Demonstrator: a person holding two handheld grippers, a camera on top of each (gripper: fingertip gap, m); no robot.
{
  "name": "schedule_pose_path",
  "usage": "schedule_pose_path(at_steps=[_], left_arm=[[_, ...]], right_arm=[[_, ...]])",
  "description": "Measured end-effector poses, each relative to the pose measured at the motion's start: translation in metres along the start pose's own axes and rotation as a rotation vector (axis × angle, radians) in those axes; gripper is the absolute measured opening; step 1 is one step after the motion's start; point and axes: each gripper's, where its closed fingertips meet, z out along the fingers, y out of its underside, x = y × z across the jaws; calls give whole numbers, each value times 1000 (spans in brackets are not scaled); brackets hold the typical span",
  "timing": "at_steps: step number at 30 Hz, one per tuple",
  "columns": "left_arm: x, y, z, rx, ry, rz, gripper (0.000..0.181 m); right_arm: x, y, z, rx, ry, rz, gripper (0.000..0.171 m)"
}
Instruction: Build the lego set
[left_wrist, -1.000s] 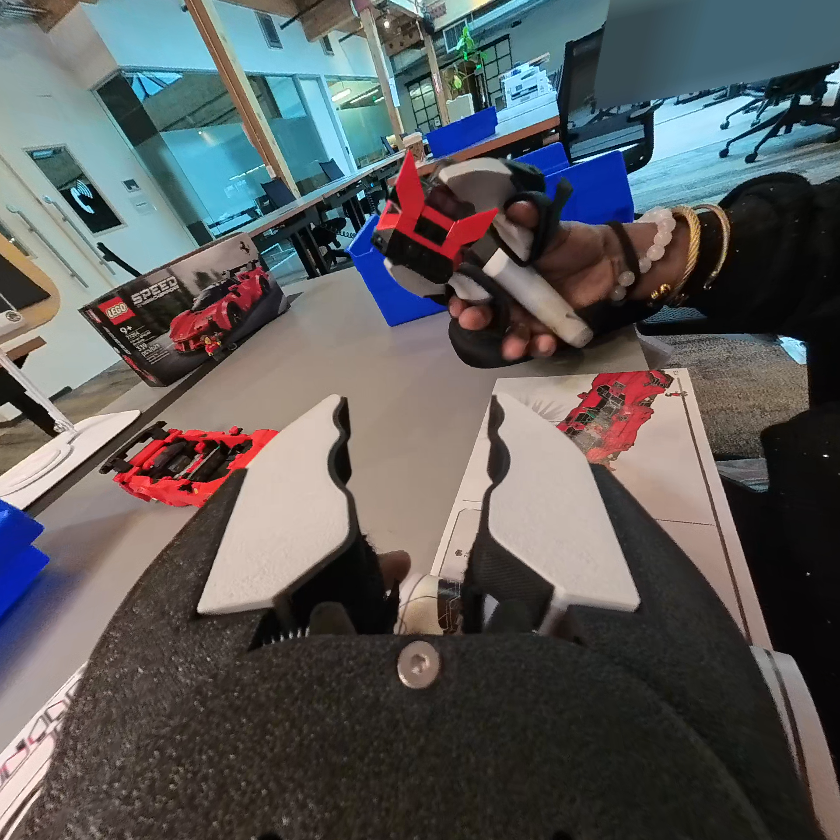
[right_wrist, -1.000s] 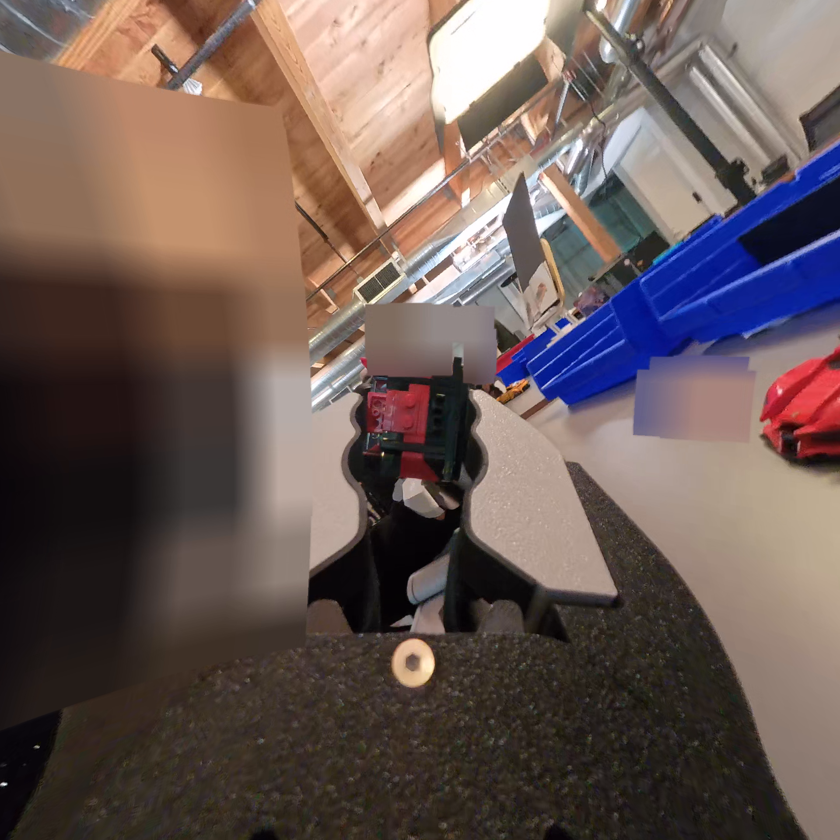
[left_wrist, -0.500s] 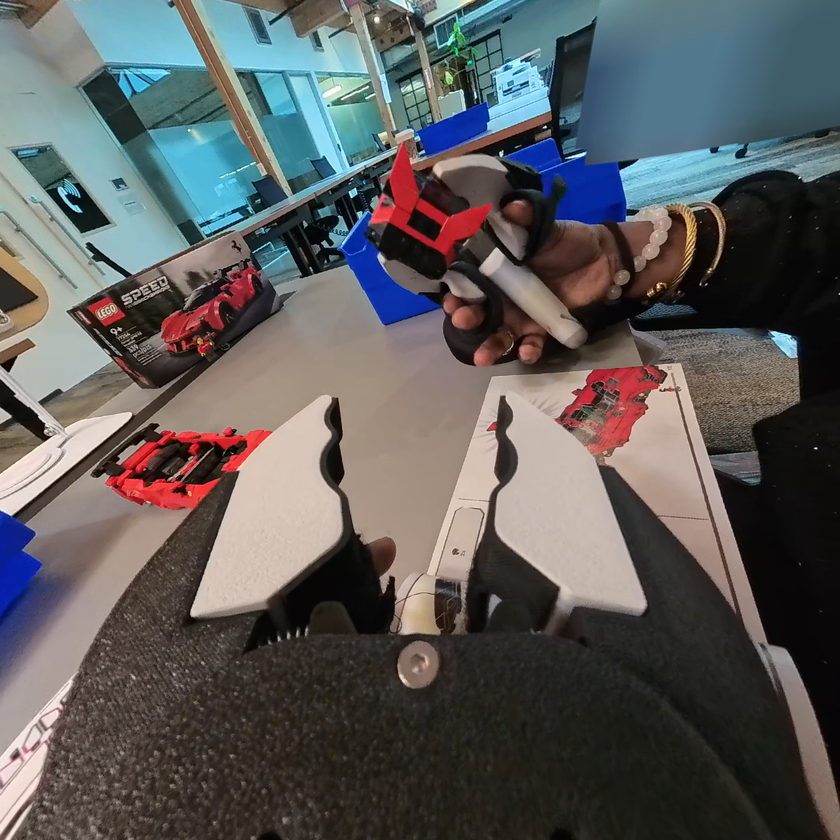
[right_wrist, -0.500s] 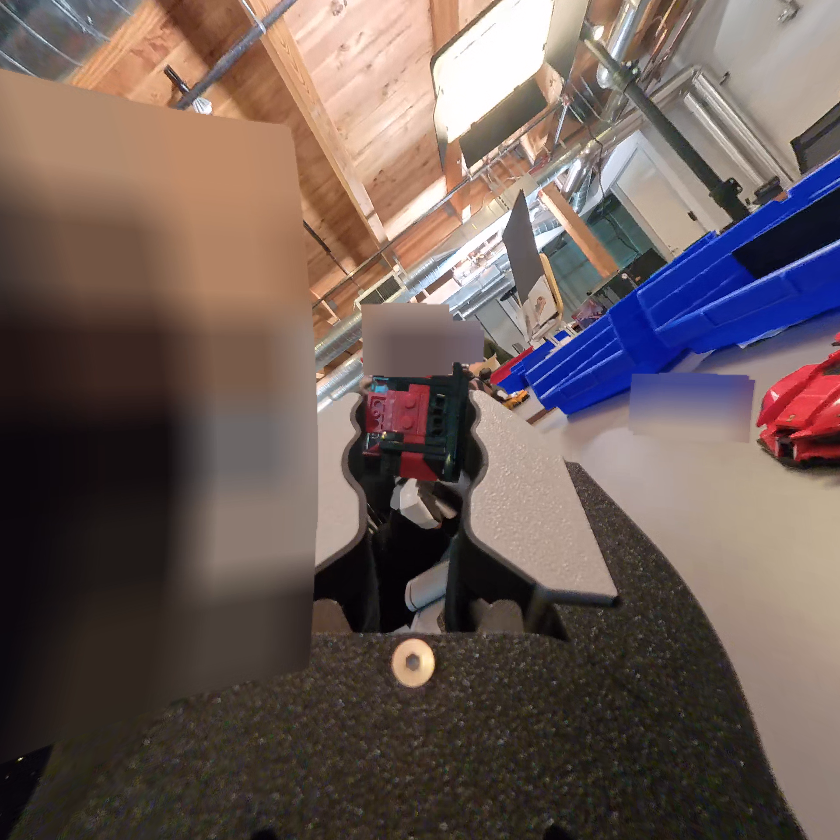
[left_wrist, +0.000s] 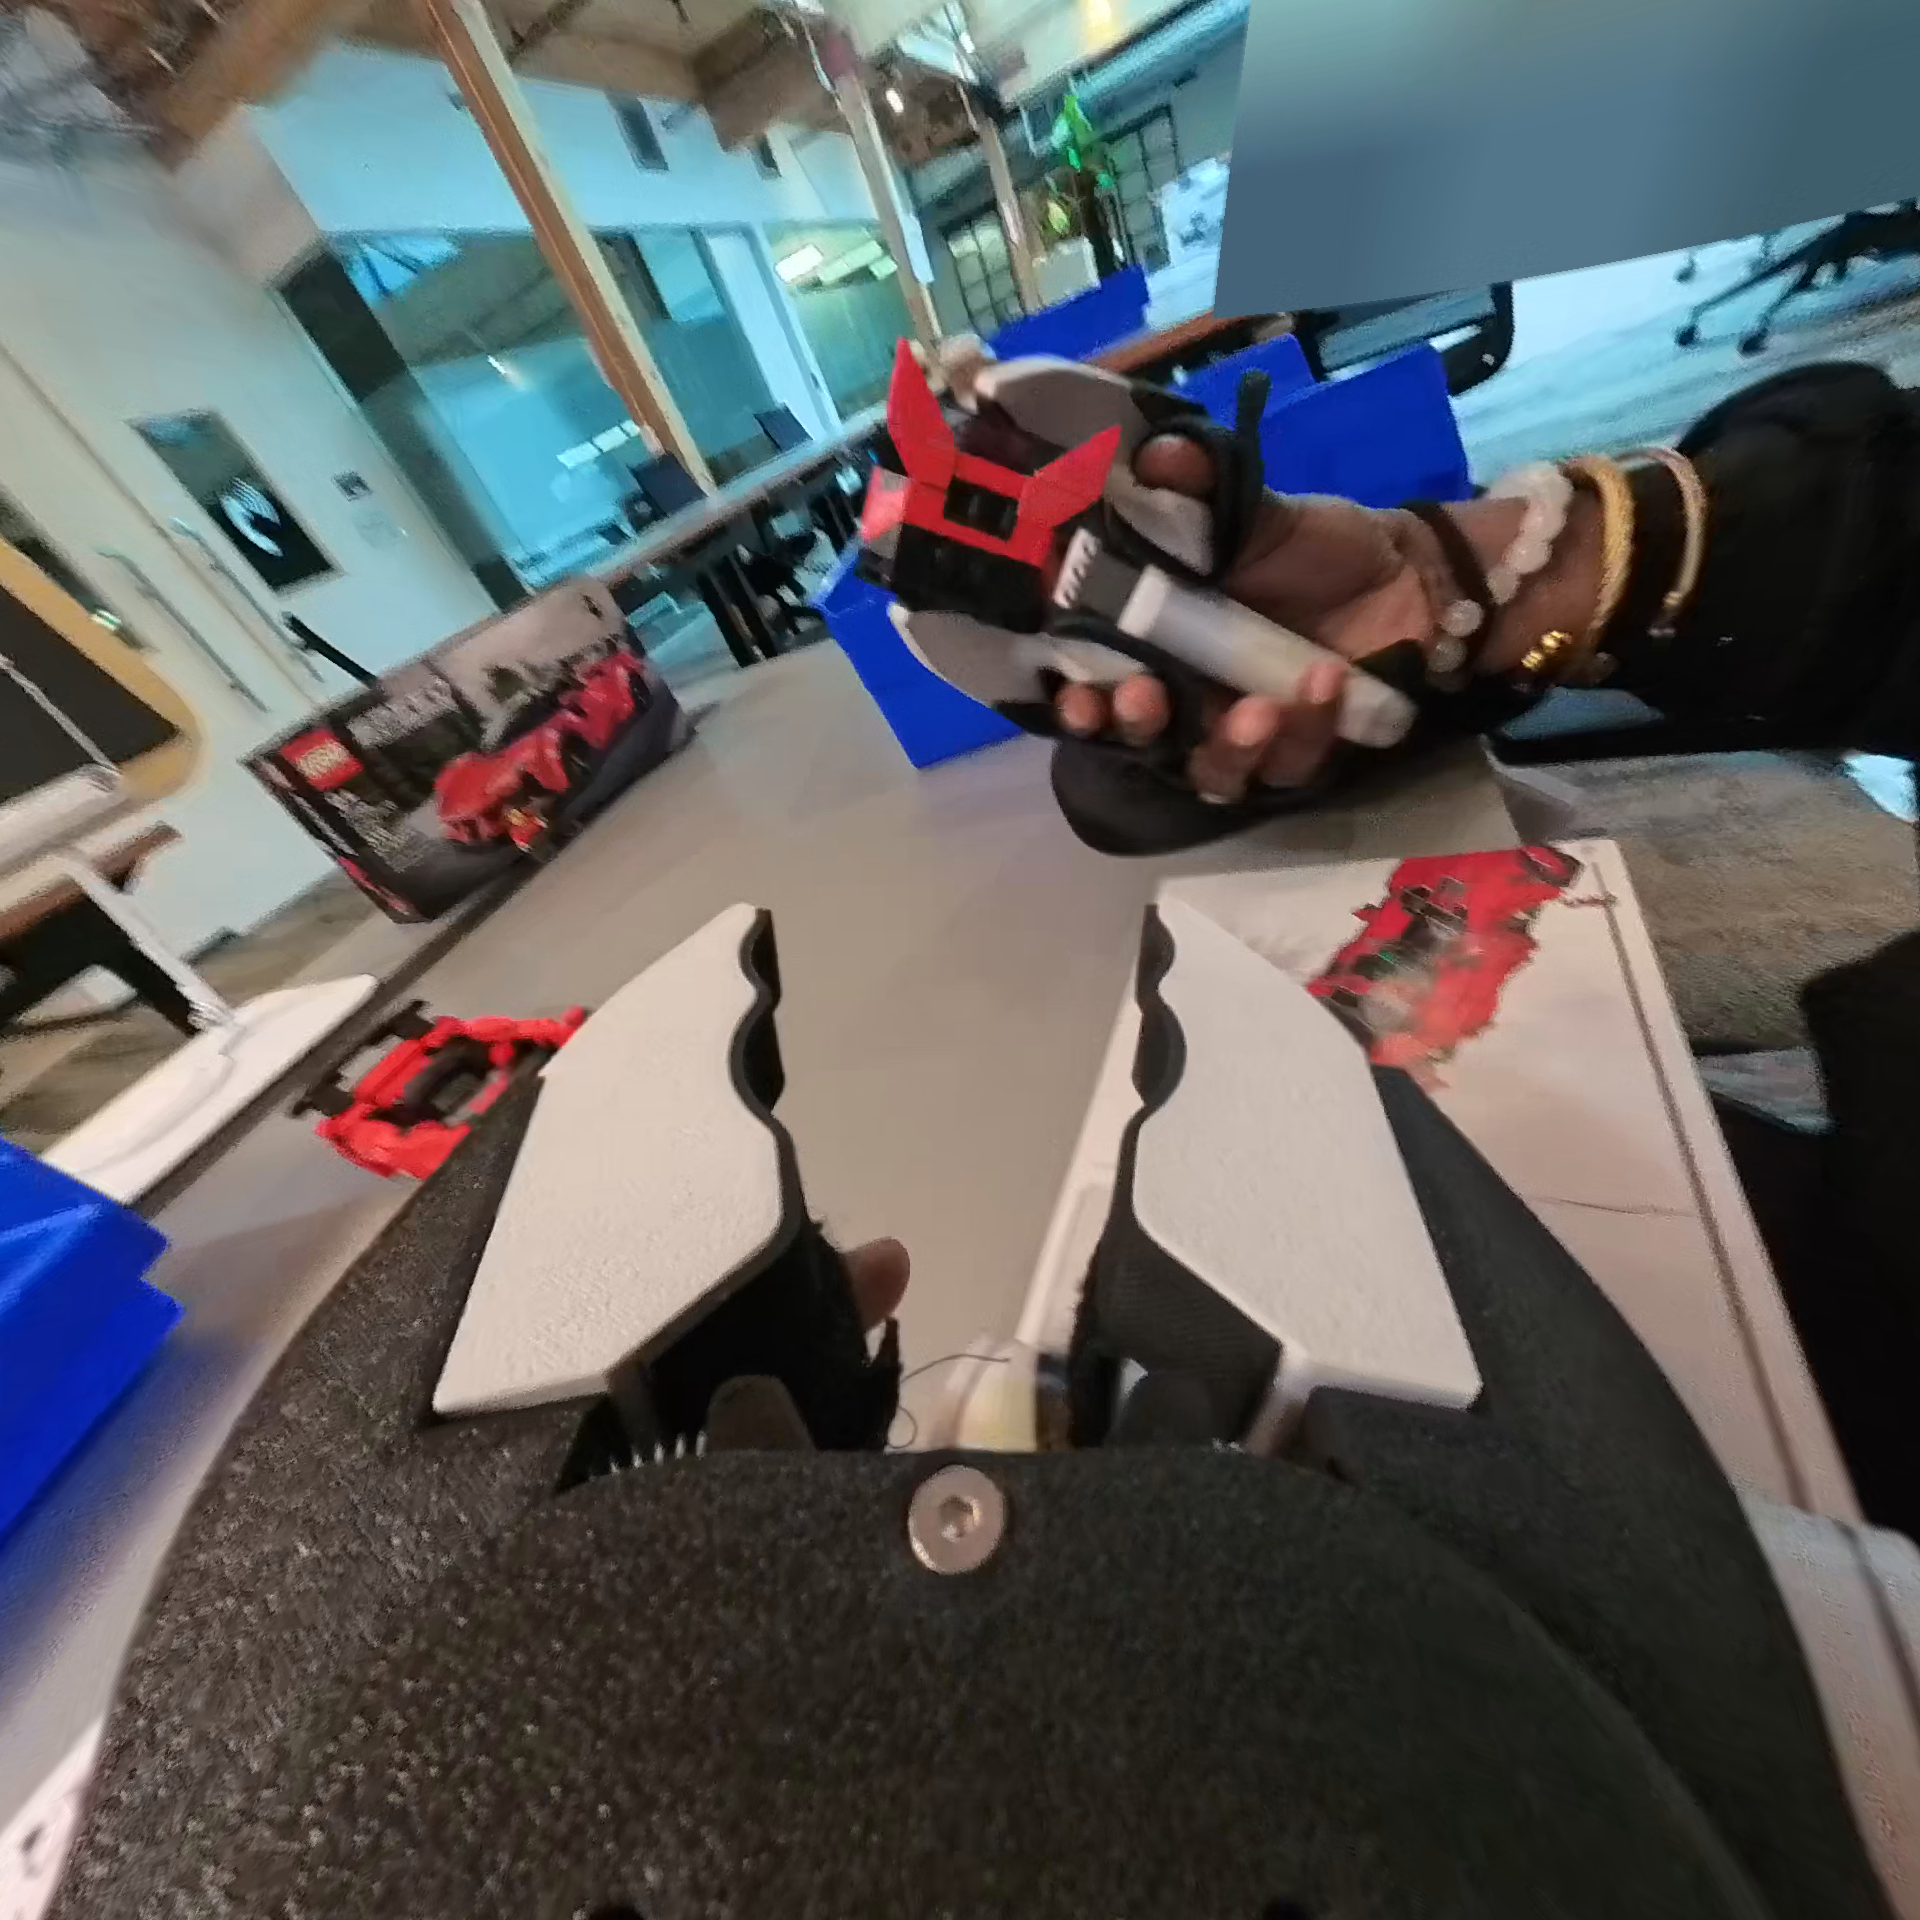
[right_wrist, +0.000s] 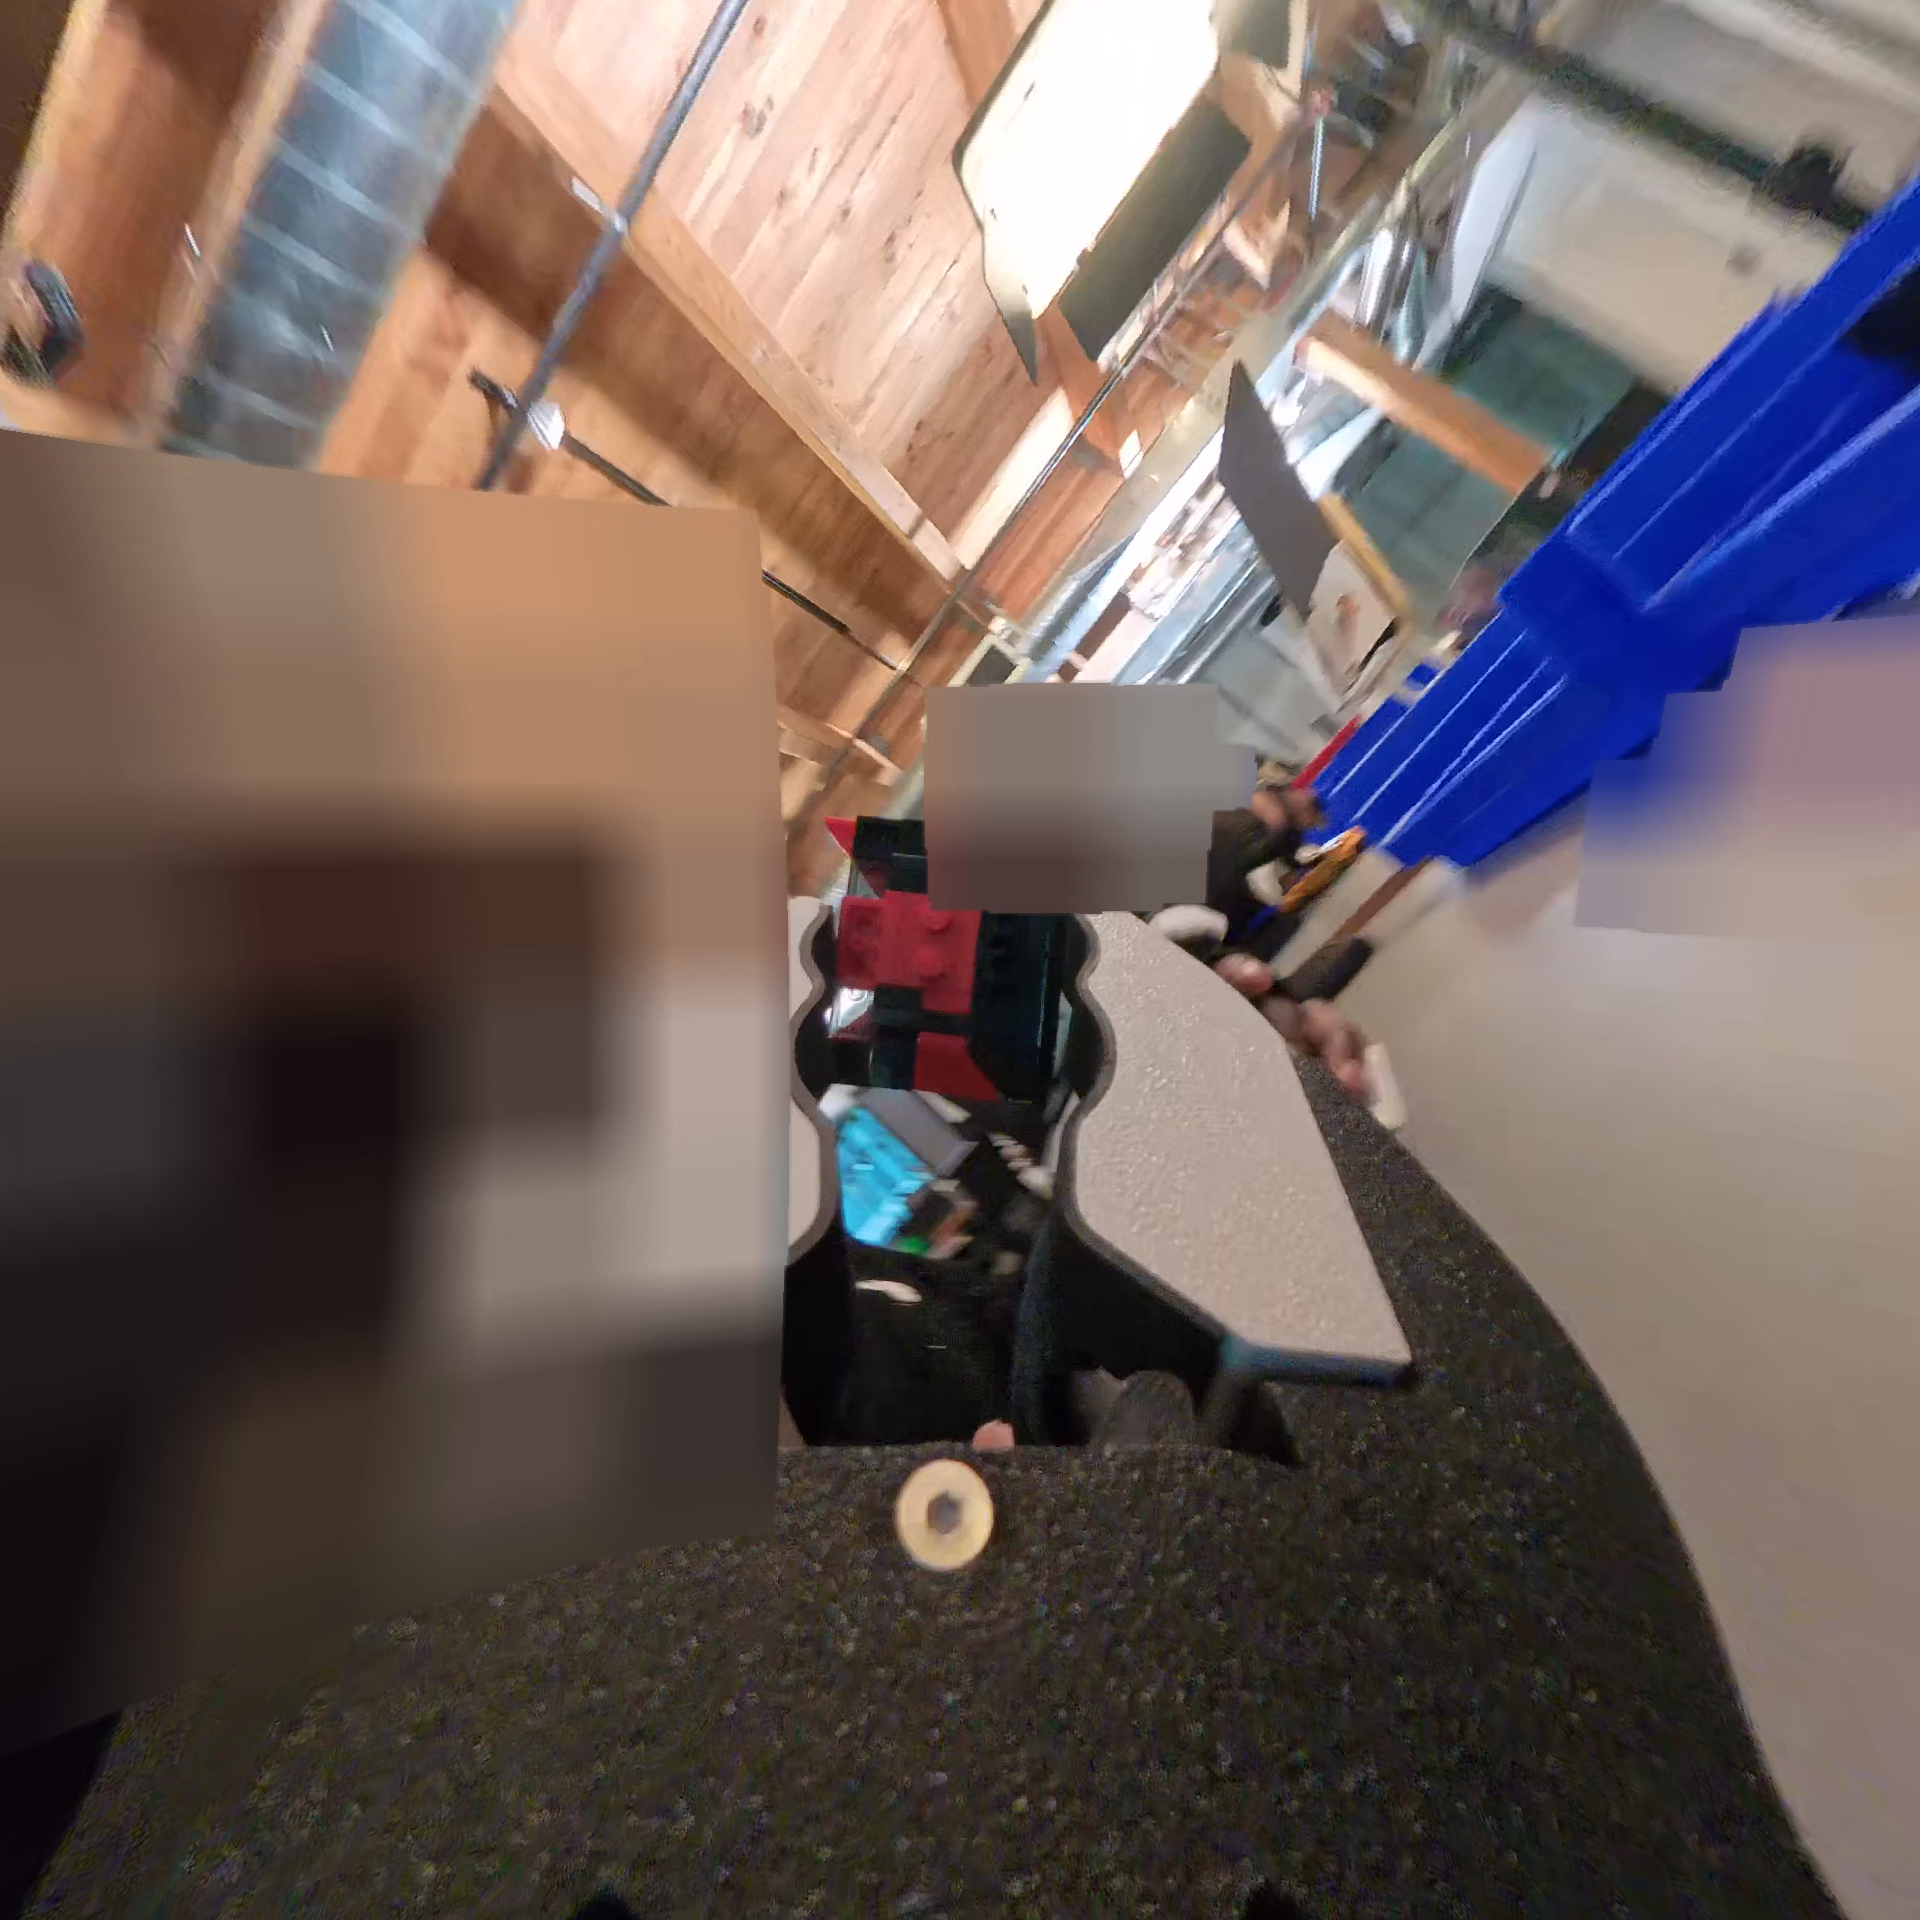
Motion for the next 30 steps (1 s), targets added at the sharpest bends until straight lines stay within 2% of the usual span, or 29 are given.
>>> schedule_pose_path(at_steps=[3, 5, 8, 12, 17, 20, 21, 23, 25, 26, 30], left_arm=[[-3, -16, 2, 35, -18, 63, 69], [7, -27, 4, 15, 62, 92, 67], [19, -39, 8, -35, 217, 17, 69], [28, -61, 7, 20, 396, -100, 55], [52, -63, 4, -3, 552, -20, 43], [65, -61, 0, -25, 622, 7, 21], [67, -61, -1, -30, 633, -12, 21], [65, -65, -3, 2, 617, -58, 20], [60, -69, -5, 43, 572, -133, 20], [55, -72, -6, 74, 532, -182, 20], [21, -83, -12, 267, 300, -485, 20]], right_arm=[[-3, 3, 7, -21, -36, 199, 41], [0, 21, 16, -121, 4, 276, 41], [-15, 46, 27, -286, -19, 365, 42], [-25, 76, 31, -499, 30, 379, 42], [-26, 100, 32, -672, 89, 414, 42], [-25, 109, 33, -752, 107, 430, 42], [-26, 110, 33, -775, 100, 415, 42], [-28, 108, 37, -792, 89, 360, 43], [-33, 97, 46, -773, 69, 290, 67], [-35, 91, 49, -760, 63, 240, 72], [-35, 59, 53, -648, 119, -166, 92]])
